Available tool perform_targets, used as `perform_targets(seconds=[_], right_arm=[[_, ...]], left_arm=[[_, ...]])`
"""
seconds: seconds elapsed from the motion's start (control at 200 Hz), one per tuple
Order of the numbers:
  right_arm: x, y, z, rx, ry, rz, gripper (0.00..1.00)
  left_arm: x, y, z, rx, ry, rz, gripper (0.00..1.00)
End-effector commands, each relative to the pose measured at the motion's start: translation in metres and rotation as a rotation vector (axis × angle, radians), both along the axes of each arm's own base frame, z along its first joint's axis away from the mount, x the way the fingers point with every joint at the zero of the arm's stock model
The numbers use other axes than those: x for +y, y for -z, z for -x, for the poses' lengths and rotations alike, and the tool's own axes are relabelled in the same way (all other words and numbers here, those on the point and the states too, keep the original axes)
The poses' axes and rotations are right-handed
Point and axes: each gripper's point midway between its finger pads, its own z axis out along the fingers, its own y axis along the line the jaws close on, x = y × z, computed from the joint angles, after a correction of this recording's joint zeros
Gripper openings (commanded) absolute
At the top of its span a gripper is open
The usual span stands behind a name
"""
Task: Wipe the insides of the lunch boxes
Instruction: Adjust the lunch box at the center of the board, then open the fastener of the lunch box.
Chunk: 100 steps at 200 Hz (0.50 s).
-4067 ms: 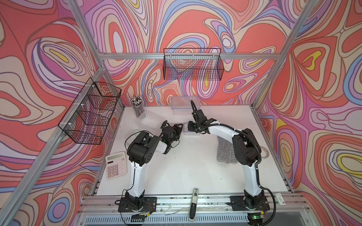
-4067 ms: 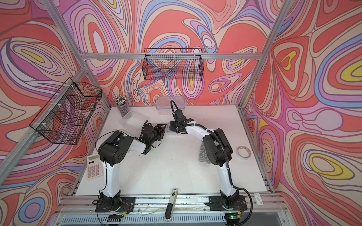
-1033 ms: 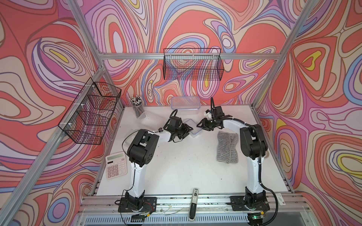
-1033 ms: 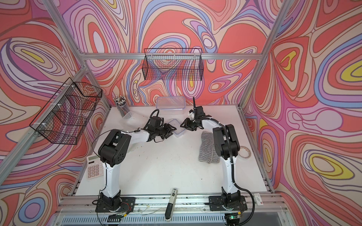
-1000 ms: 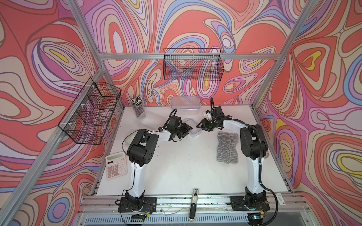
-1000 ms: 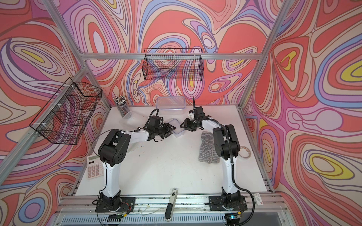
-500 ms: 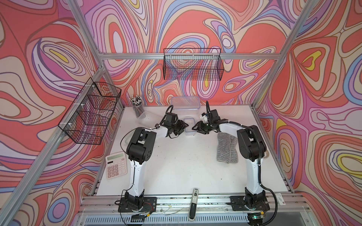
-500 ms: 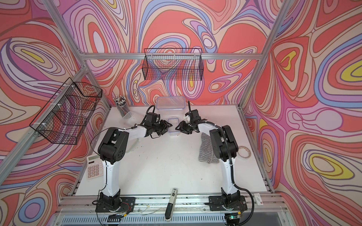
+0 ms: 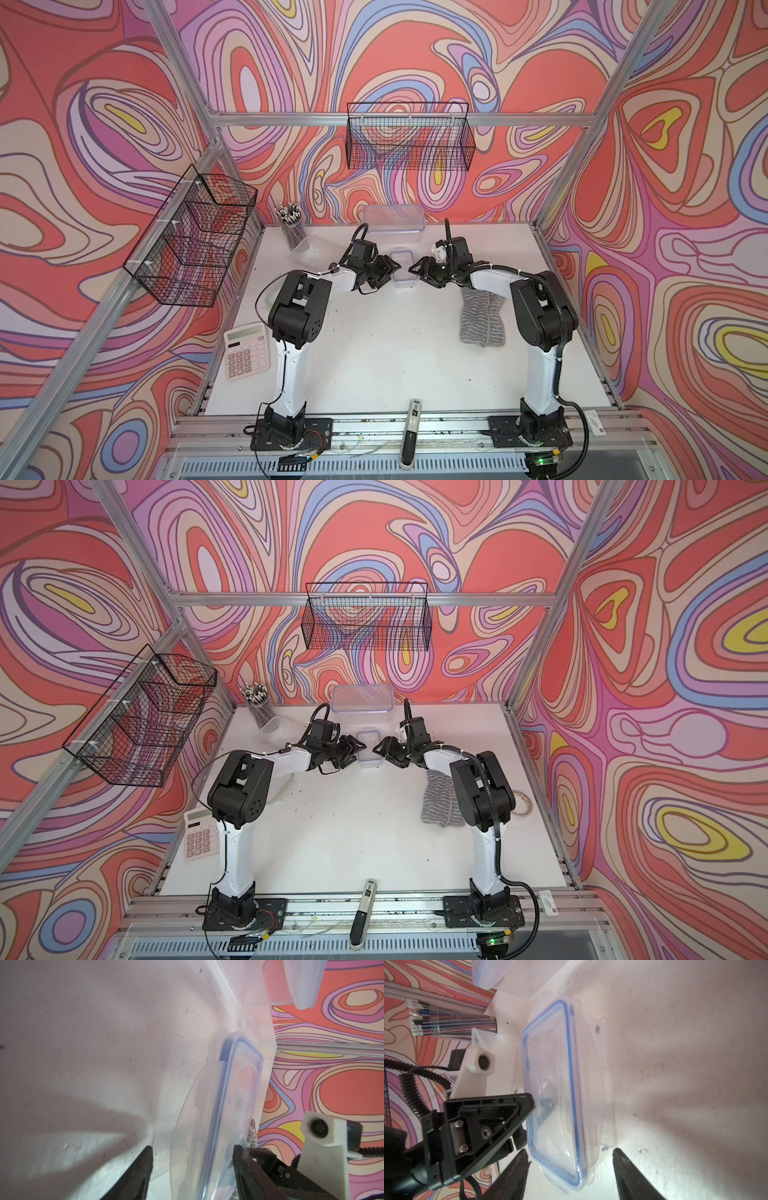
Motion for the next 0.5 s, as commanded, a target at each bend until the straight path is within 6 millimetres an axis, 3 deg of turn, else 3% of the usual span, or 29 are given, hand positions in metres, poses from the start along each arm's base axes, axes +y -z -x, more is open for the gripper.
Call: perform_targets(seconds=[0.0, 0.496], right_arm=[[0.001, -0.023, -0.019, -0.069, 0.101, -0.127, 0.68], [-0.004, -0.012, -0.041, -0.112, 0.307, -0.496, 0.64]], left_arm=[[0.006, -0.005, 0.002, 0.005, -0.013, -0.013, 0.64], [-0.001, -0.004, 0.005, 0.002, -0.001, -0.015, 0.63]])
